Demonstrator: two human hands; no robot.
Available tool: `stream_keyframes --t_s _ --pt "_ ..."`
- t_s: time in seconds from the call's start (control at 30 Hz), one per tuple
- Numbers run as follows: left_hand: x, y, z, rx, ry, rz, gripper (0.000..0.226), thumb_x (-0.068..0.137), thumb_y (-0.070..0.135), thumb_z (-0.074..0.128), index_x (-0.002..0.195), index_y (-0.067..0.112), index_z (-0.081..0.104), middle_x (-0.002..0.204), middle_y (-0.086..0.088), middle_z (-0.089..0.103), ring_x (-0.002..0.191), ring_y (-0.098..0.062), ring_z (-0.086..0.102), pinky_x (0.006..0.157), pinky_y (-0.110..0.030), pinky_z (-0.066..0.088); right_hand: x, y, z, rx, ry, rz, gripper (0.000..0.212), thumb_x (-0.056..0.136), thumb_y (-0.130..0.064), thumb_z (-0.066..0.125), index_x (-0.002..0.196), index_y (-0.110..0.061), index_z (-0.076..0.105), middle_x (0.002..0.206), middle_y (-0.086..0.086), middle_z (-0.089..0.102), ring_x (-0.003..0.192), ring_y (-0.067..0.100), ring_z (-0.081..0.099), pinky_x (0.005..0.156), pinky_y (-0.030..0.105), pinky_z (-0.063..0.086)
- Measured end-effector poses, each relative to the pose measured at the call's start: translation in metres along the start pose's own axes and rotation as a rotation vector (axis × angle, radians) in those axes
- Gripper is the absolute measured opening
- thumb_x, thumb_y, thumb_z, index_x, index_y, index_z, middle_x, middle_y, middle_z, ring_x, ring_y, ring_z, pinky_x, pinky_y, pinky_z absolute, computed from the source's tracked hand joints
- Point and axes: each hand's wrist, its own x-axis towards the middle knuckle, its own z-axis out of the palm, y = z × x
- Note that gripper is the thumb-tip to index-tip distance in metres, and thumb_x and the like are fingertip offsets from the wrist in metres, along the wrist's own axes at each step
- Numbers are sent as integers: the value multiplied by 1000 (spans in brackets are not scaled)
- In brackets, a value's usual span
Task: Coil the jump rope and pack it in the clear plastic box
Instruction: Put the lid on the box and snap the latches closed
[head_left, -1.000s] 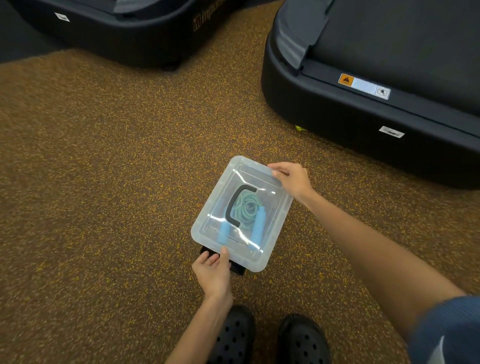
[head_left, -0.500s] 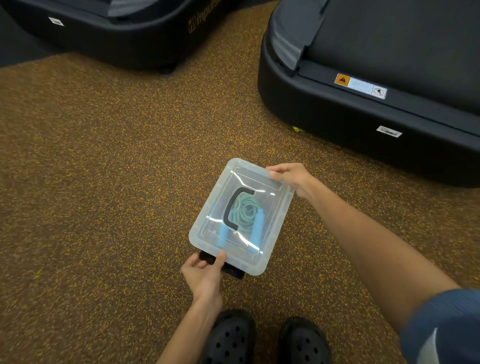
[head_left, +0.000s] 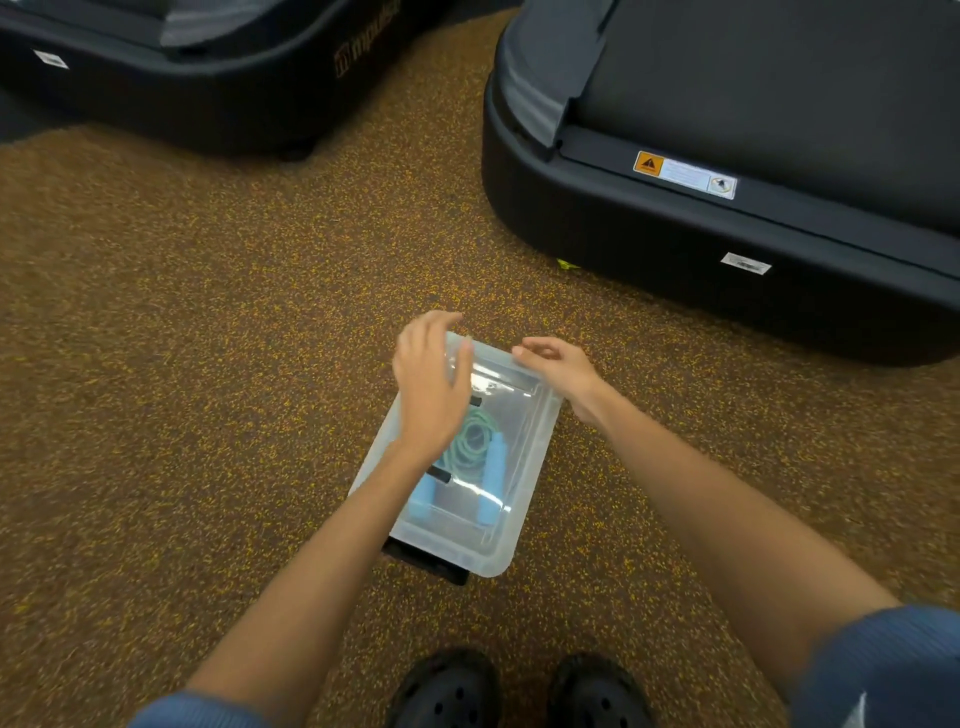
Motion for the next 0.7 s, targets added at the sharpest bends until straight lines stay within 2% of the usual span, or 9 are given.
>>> stream_keyframes --t_s 0.07,0.13,0.2,0.33,0.43,0.53,0.63,0.7 --pt "3 0 17 88 -167 67 43 99 34 33 136 15 45 145 -4 42 140 -21 28 114 -47 19 2 1 -2 11 -32 35 61 82 -44 68 134 -21 49 137 8 48 119 24 48 93 34 40" --pt "-1 -9 31 203 -289 84 54 98 41 21 145 18 32 155 0 28 146 -18 12 117 -48 2 5 4 -4 -3 -59 62 70 82 -48 66 140 -16 42 142 9 45 125 26 45 95 35 38" --pt "-8 -21 39 336 -339 120 59 97 43 12 149 18 24 158 -1 21 148 -19 5 117 -49 -3 8 9 -3 -16 -81 79 74 82 -52 64 141 -14 41 144 8 44 126 25 45 98 35 36" --pt "-13 -30 42 459 -326 179 57 98 39 11 149 16 24 157 -2 24 147 -21 8 117 -50 -1 9 10 0 -17 -101 97 69 84 -54 61 134 -8 49 129 7 55 98 13 47 82 27 35" --pt "-8 -28 39 407 -297 152 54 99 35 16 146 14 32 151 -2 37 145 -20 21 116 -50 9 9 9 -1 -2 -68 56 54 84 -49 64 120 -8 60 106 0 58 88 9 52 74 21 39" --pt "2 -34 33 412 -277 151 54 97 39 22 142 12 39 145 -4 44 137 -21 34 109 -49 21 10 12 3 38 -24 -18 44 81 -46 70 110 -13 64 102 1 66 87 13 61 66 19 46" --pt "8 -41 30 426 -285 145 64 94 49 22 143 11 36 148 -5 40 139 -22 32 107 -48 23 12 19 11 65 68 -101 42 80 -40 73 112 -16 63 109 2 66 97 17 62 81 32 54" --pt "6 -43 30 418 -303 160 65 94 51 20 145 11 33 151 -4 37 142 -21 27 110 -49 22 12 22 16 54 132 -172 38 81 -37 72 112 -16 64 110 1 66 101 18 62 91 36 52"
